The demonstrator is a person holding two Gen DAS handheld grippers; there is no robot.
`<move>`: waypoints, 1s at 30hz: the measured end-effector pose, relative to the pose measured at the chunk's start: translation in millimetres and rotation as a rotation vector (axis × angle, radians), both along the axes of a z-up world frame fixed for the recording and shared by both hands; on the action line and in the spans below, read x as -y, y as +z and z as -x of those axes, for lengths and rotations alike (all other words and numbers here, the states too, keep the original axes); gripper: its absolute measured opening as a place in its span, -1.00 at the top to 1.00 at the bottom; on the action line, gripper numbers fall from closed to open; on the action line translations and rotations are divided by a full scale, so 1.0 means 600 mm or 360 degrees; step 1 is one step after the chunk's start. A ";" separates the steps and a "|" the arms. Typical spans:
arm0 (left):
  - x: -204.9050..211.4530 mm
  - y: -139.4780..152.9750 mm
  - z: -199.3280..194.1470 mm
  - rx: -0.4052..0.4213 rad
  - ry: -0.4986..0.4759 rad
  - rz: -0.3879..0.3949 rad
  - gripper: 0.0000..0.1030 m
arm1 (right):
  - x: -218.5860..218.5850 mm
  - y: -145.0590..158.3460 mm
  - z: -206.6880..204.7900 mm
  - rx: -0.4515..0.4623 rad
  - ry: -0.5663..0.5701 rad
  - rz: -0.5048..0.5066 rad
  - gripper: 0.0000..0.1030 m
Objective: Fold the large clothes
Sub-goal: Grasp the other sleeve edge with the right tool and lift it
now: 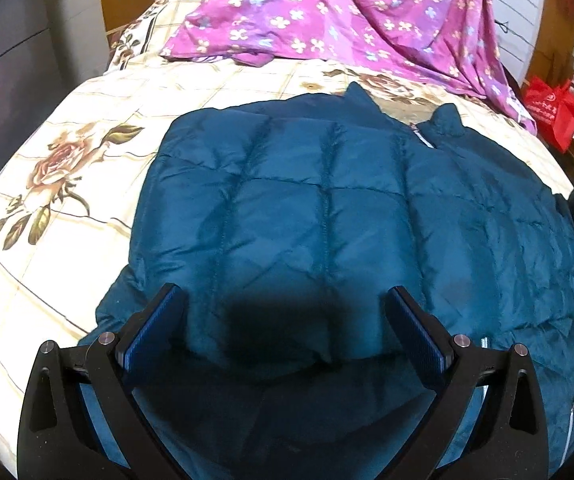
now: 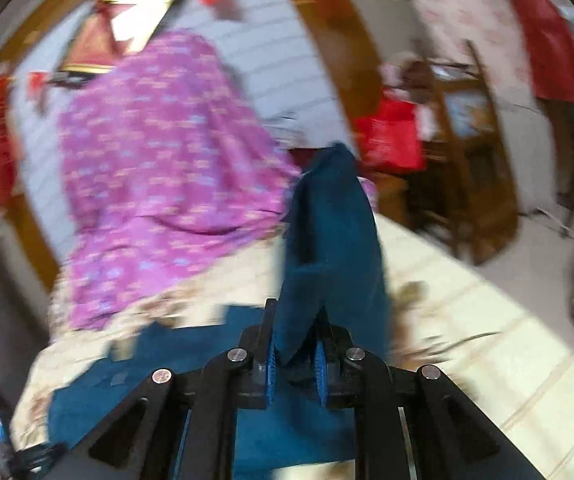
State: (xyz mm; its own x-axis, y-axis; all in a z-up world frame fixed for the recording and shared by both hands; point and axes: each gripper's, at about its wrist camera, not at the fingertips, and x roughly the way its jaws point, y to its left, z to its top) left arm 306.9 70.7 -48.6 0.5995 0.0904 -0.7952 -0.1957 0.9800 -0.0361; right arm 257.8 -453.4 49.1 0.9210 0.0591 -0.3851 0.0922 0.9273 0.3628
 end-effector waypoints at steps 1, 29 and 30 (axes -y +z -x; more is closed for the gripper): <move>-0.004 -0.001 -0.001 -0.0008 0.0005 0.0010 -0.97 | -0.048 0.006 0.010 0.0044 0.0082 -0.0014 0.71; -0.053 0.002 -0.007 0.0013 0.0050 0.0427 -0.97 | -0.611 -0.191 -0.069 -0.0258 0.1092 0.0137 -0.63; -0.050 0.002 -0.006 0.0013 0.0033 0.0450 -0.97 | -0.608 -0.184 -0.067 -0.0267 0.1095 0.0145 -0.63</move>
